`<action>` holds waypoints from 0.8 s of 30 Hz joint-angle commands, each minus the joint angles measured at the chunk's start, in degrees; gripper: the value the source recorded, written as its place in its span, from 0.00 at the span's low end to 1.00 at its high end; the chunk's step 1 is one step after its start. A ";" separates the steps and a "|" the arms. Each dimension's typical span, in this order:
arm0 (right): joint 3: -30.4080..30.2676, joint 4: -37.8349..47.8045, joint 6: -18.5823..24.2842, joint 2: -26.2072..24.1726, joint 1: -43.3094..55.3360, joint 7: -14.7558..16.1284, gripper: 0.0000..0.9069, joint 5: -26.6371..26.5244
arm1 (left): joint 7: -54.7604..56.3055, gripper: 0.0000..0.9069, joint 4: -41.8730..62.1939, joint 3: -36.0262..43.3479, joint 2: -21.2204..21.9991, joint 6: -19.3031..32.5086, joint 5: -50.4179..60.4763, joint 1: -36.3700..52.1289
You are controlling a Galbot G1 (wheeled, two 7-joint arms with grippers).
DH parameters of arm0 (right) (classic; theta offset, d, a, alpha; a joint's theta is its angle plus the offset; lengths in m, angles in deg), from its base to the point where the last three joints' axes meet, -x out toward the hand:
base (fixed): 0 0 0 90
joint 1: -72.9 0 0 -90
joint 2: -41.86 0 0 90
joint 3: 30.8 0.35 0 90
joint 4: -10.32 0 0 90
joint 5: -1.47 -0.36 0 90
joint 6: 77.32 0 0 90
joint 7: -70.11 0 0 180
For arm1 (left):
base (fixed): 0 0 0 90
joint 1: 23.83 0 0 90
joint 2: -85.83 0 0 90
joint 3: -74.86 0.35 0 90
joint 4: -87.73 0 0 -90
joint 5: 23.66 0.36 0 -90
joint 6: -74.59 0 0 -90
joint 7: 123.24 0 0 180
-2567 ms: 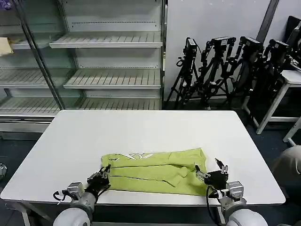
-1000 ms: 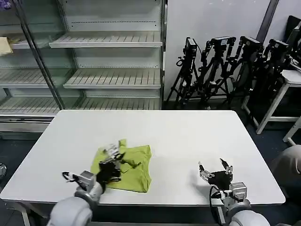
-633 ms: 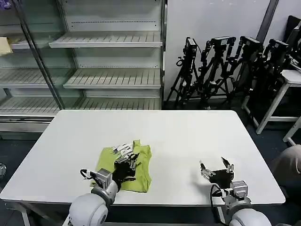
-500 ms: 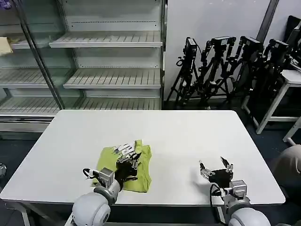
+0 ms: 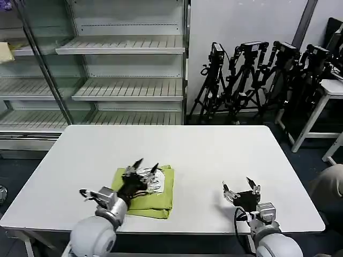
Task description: Fold and organize the clothes.
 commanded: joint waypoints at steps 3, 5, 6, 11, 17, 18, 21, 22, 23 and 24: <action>-1.88 0.23 0.06 0.19 0.89 0.01 1.00 0.20 | 3.92 1.00 3.62 -15.24 -1.62 -3.08 -4.81 -8.53; -2.20 0.16 0.05 0.23 0.90 0.01 1.00 0.36 | 3.54 1.00 4.33 -15.99 -1.10 -4.35 -6.59 -9.74; -2.28 0.15 0.06 0.24 0.90 0.02 1.00 0.40 | 3.20 1.00 4.76 -16.05 -0.84 -4.36 -6.85 -9.91; -2.09 -0.09 0.06 0.21 0.46 0.03 1.00 0.52 | 2.68 1.00 7.09 -14.99 0.76 -4.38 -8.31 -9.44; -1.29 -0.36 0.22 0.11 -0.49 0.11 1.00 0.51 | 1.20 1.00 9.49 -13.24 2.37 -4.14 -9.18 -7.48; -1.23 -0.38 0.25 0.10 -0.60 0.11 1.00 0.52 | 1.00 1.00 9.73 -13.02 2.53 -4.13 -9.36 -7.24; -1.22 -0.54 0.27 0.18 -0.72 0.10 1.00 0.68 | 1.16 0.42 10.80 -12.08 2.69 -4.38 -7.98 -6.74; -1.23 -0.64 0.26 0.20 -0.72 0.11 1.00 0.69 | 1.31 0.02 11.03 -11.95 2.73 -4.37 -7.93 -6.63; -1.23 -0.70 0.24 0.21 -0.71 0.10 1.00 0.70 | 1.47 0.02 11.45 -11.92 2.83 -4.37 -7.92 -6.45; -1.24 -0.74 0.22 0.23 -0.66 0.11 1.00 0.74 | 1.46 0.02 11.76 -11.95 2.91 -4.37 -8.03 -6.34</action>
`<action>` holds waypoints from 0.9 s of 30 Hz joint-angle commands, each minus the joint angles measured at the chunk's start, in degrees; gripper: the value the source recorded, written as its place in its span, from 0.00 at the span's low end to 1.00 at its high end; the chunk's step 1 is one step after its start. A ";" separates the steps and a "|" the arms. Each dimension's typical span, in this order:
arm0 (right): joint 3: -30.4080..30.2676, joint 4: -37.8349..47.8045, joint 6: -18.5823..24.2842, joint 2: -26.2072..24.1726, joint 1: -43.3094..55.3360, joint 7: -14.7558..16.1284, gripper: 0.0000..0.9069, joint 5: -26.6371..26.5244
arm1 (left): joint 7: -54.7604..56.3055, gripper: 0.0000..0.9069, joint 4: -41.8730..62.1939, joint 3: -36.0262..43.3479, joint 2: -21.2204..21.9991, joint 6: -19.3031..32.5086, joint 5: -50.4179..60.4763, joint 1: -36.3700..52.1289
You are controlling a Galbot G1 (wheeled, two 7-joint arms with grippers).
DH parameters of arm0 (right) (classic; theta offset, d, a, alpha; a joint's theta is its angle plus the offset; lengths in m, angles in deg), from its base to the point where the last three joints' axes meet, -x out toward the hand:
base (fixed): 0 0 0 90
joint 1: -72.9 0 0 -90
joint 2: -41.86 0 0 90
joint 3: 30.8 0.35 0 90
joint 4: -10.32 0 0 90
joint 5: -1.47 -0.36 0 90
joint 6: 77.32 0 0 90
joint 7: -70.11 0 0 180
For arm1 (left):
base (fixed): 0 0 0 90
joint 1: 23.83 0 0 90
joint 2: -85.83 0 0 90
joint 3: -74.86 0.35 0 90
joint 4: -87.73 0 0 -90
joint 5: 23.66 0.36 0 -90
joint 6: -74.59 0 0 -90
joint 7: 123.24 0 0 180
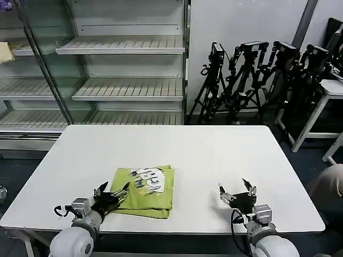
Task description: Fold and organize the clothes.
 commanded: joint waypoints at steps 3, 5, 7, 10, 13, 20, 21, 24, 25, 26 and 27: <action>0.05 -0.14 0.00 0.05 -0.15 -0.01 1.00 0.07 | -0.38 0.02 3.79 -0.59 0.96 -0.75 -1.89 -0.14; 0.10 -0.04 0.01 0.08 -0.13 -0.01 1.00 0.10 | -0.66 0.02 3.06 -0.39 1.03 -0.73 -2.54 -0.51; 0.07 0.00 0.00 0.16 -0.12 -0.01 1.00 0.11 | -0.96 0.02 2.51 -0.06 1.13 -0.52 -2.51 -0.74; -0.07 -0.06 0.01 0.23 -0.16 0.01 1.00 0.23 | -0.94 0.02 2.11 0.22 1.37 -0.51 -2.39 -0.69; -0.09 -0.18 0.00 0.18 -0.20 0.03 1.00 0.24 | -1.11 0.02 2.03 0.48 1.66 -0.24 -2.40 -0.76; -0.25 -0.58 0.04 0.13 -0.41 -0.04 1.00 0.32 | -3.19 0.01 1.80 -1.06 0.27 1.47 0.66 -0.72; -0.35 -0.55 0.04 0.17 -0.37 -0.03 1.00 0.39 | -3.64 0.01 1.51 -1.87 -0.62 1.33 0.66 -0.87; -0.78 -0.38 0.07 0.40 -0.07 -0.05 1.00 0.55 | -5.91 0.00 0.41 -6.69 -4.45 -0.66 0.29 -1.41; -0.98 -0.32 0.07 0.45 0.06 -0.05 1.00 0.57 | -6.49 0.00 0.34 -9.55 -6.96 -0.73 0.03 -1.45; -1.11 -0.27 0.07 0.49 0.14 -0.05 1.00 0.57 | -6.83 0.00 0.36 -11.04 -8.78 -0.74 -0.07 -1.58; -1.30 -0.23 0.07 0.51 0.28 -0.05 1.00 0.58 | -7.43 0.00 0.51 -13.72 -10.39 -0.74 -0.59 -1.82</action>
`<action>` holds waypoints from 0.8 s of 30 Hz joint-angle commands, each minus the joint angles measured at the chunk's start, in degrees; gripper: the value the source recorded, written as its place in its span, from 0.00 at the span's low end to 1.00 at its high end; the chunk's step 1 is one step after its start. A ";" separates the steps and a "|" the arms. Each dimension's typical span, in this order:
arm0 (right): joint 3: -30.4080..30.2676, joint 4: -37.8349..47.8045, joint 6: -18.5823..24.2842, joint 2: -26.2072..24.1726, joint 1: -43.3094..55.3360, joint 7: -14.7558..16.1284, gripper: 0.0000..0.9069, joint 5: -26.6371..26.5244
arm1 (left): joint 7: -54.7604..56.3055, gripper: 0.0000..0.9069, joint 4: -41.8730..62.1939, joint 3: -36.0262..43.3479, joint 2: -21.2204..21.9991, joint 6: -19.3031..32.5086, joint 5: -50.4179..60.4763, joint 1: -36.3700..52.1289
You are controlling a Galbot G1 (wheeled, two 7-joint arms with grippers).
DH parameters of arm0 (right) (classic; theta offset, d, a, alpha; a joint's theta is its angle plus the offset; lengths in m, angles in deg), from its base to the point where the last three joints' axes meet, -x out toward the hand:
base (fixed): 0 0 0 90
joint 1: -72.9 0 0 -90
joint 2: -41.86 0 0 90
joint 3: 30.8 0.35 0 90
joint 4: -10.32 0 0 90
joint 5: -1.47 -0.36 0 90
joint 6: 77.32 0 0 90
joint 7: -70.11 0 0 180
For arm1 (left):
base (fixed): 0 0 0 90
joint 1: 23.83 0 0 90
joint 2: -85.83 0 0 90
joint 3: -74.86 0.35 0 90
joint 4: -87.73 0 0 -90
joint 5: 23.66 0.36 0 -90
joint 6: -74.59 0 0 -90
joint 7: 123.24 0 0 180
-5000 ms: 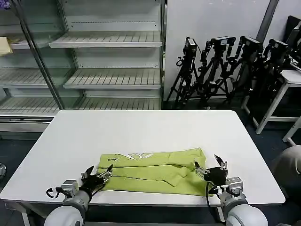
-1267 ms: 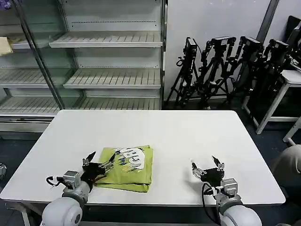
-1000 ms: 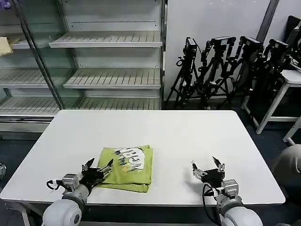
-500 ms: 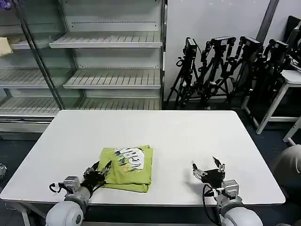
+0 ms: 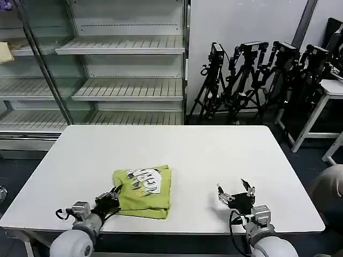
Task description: Fold and organize the clothes.
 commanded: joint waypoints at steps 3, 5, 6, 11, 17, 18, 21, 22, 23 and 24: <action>-1.01 0.39 0.09 0.26 0.78 0.00 1.00 0.01 | -6.58 0.00 0.90 -21.65 -19.43 -0.78 -0.97 -2.16; -1.28 0.56 0.22 0.42 0.95 0.00 1.00 0.00 | -9.40 0.00 3.97 -29.67 -26.03 -0.39 -0.90 -3.92; -1.41 0.60 0.26 0.48 1.00 0.00 1.00 0.00 | -10.23 0.00 4.81 -32.38 -28.05 -0.22 -0.90 -4.31; -1.90 0.71 0.47 0.66 1.00 -0.01 1.00 0.03 | -14.67 0.00 5.19 -41.77 -33.45 -1.00 -0.24 -2.50; -0.85 0.39 0.45 -0.04 0.58 -0.01 1.00 -0.05 | -15.02 0.00 -7.63 -28.72 -24.05 -1.00 5.89 -2.73; -0.49 0.31 0.43 -0.18 0.35 -0.01 1.00 -0.06 | -14.55 0.00 -9.92 -23.20 -21.34 -1.00 7.81 -2.13; 0.24 -0.02 0.45 -0.50 -0.36 0.01 1.00 -0.11 | -12.33 0.00 -15.73 -8.35 -14.15 -0.21 12.65 -1.25; 0.41 -0.07 0.45 -0.49 -0.52 0.02 1.00 -0.10 | -11.21 0.00 -16.57 -1.71 -11.31 0.20 15.42 -1.15; 0.50 -0.11 0.43 -0.46 -0.58 -0.04 1.00 -0.05 | -11.13 0.00 -17.06 2.04 -9.53 0.34 17.53 -1.01; 0.61 -0.31 0.33 -0.42 -0.68 -0.06 1.00 -0.01 | -11.11 0.00 -17.40 8.40 -5.46 1.76 21.17 -0.79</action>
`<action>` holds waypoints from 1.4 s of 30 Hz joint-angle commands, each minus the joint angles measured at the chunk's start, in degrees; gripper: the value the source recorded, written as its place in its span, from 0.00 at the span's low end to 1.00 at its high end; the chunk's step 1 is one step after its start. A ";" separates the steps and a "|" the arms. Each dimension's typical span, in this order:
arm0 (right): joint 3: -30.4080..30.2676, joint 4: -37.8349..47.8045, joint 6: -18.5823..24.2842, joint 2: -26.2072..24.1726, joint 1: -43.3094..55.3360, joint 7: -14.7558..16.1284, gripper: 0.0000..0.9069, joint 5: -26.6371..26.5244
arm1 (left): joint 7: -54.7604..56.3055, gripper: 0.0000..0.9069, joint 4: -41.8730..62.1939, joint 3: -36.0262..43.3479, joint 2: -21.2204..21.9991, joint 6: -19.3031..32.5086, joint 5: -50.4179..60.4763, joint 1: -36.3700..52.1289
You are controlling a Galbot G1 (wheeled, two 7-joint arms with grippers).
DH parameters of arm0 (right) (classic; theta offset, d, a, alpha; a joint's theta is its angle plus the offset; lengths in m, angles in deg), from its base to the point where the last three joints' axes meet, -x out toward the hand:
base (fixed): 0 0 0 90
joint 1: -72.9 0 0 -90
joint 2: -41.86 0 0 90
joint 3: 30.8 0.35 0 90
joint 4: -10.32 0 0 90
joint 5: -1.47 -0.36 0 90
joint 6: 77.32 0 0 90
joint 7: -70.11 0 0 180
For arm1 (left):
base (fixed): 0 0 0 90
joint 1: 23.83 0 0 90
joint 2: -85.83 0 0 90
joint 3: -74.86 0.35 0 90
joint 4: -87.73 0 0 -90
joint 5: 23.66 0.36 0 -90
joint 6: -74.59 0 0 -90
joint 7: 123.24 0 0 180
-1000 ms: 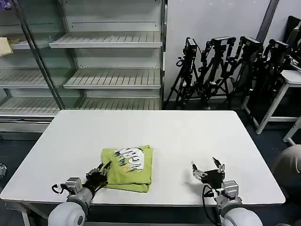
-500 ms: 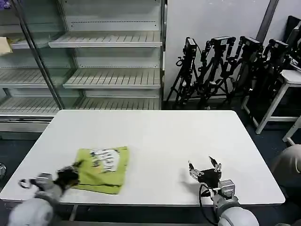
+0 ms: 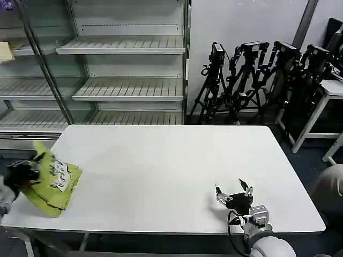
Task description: Fold and organize the clothes.
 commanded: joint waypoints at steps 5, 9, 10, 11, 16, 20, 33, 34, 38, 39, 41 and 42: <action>2.60 -1.35 -0.50 -0.43 -0.86 -0.12 1.00 -0.01 | 3.12 0.00 -12.36 51.23 25.56 2.64 20.57 2.29; 4.00 -1.51 -0.43 -0.89 -1.14 -0.09 1.00 -0.16 | 5.11 0.00 -7.58 55.17 28.62 2.96 22.11 4.72; 4.23 -1.59 -0.41 -0.93 -1.22 -0.08 1.00 -0.17 | 6.07 0.01 -6.64 55.25 29.01 2.58 21.76 5.73; 4.40 -1.73 -0.42 -0.93 -1.30 -0.08 1.00 -0.19 | 6.60 0.01 -6.10 55.10 29.27 2.34 20.78 6.87; 4.69 -1.99 -0.40 -0.79 -0.56 -0.59 1.00 0.34 | 8.72 0.01 -3.73 54.40 29.34 1.47 17.83 11.21; 4.52 -2.50 0.73 -0.96 1.56 -1.42 1.00 -0.24 | 9.87 0.01 -2.45 55.11 30.39 0.98 17.23 12.77; 6.98 -0.81 3.09 -2.25 10.93 0.27 1.00 -3.37 | 9.34 1.00 0.10 58.36 32.94 3.56 15.82 15.34; 6.99 -0.45 3.45 -2.25 11.12 0.26 1.00 -3.32 | 9.45 1.00 0.10 58.64 32.98 4.01 14.72 15.60; 7.15 0.29 3.76 -1.94 10.67 -0.37 1.00 -3.15 | 9.63 1.00 0.23 58.66 33.55 5.25 11.89 16.77; 7.33 0.35 3.80 -1.98 10.41 -0.32 1.00 -3.06 | 9.72 1.00 0.07 58.49 33.73 5.29 11.42 17.26; 7.73 0.48 3.84 -2.11 10.10 -0.34 1.00 -2.99 | 10.32 1.00 -0.26 57.91 33.95 5.19 10.48 17.95; 8.03 0.53 3.85 -2.19 10.10 -0.32 1.00 -3.00 | 10.51 1.00 -0.45 57.39 33.97 5.18 10.17 18.24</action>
